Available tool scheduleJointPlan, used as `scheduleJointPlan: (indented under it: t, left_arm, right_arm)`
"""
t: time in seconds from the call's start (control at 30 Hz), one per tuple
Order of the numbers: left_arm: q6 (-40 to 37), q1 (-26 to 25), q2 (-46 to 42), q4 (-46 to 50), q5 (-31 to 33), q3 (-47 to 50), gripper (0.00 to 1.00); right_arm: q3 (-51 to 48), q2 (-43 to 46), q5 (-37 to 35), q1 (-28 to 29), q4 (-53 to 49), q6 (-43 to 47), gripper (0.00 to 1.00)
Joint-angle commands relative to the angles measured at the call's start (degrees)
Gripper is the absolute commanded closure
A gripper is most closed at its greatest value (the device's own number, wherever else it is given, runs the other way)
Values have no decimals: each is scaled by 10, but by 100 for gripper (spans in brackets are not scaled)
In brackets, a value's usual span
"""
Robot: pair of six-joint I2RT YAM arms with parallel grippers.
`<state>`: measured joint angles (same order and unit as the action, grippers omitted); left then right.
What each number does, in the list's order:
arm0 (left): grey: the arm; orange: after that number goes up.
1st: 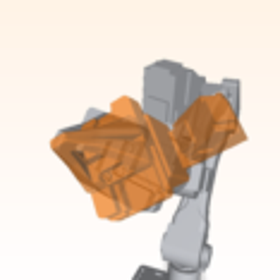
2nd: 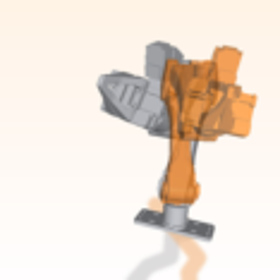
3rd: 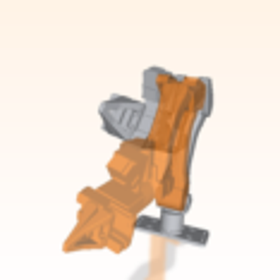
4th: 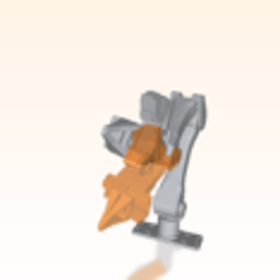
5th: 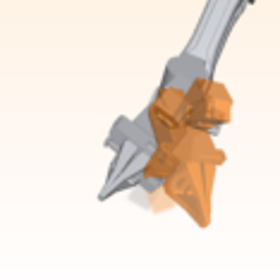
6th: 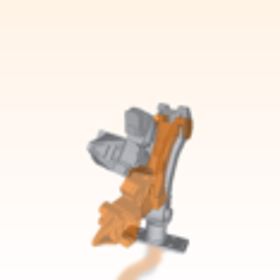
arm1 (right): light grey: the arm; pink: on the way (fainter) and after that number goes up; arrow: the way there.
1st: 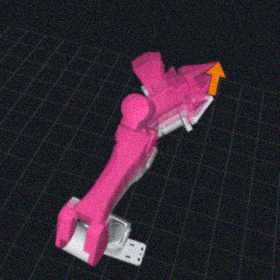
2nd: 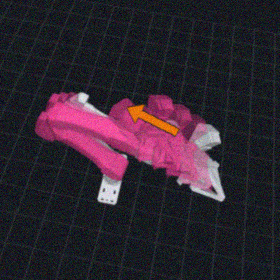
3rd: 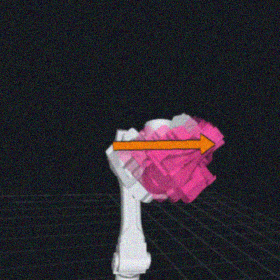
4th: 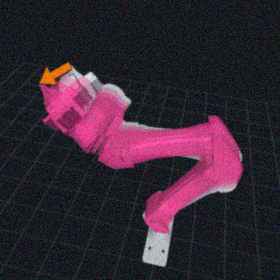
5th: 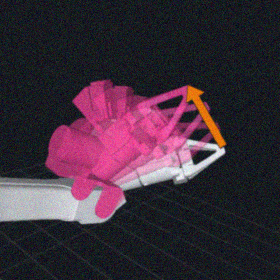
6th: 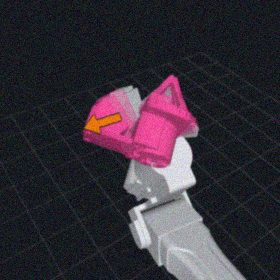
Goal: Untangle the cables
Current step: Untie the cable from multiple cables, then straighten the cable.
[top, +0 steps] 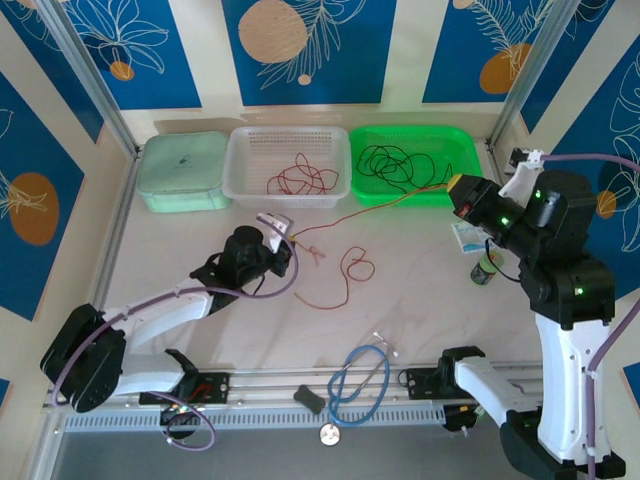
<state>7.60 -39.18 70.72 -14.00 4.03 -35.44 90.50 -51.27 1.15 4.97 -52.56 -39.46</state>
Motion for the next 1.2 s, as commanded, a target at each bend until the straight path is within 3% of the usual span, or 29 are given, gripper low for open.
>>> scheduleJointPlan:
  t: [0.0, 0.27, 0.5, 0.67, 0.73, 0.87, 1.17]
  left_arm:
    - [18, 16, -17, 61, 57, 20, 100]
    - [21, 21, -39, 83, 33, 17, 100]
    - [21, 21, -57, 73, -19, 17, 70]
    - [21, 20, -75, 72, -36, 16, 62]
    - [23, 20, -90, 88, -15, 10, 59]
    - [43, 23, -127, 185, 104, -32, 51]
    - [91, 51, -227, 419, 266, -140, 46]
  right_arm:
    - [27, 12, -33, -14, -3, 27, 100]
    - [22, -9, 29, -23, 19, 16, 100]
    - [-13, -23, 80, -23, 47, -4, 100]
    - [-19, -30, 105, -23, 58, -14, 100]
    - [-18, -40, 130, -21, 68, -24, 100]
    - [-20, -73, 191, 13, 110, -59, 100]
    - [112, -215, 109, 249, 133, -29, 100]
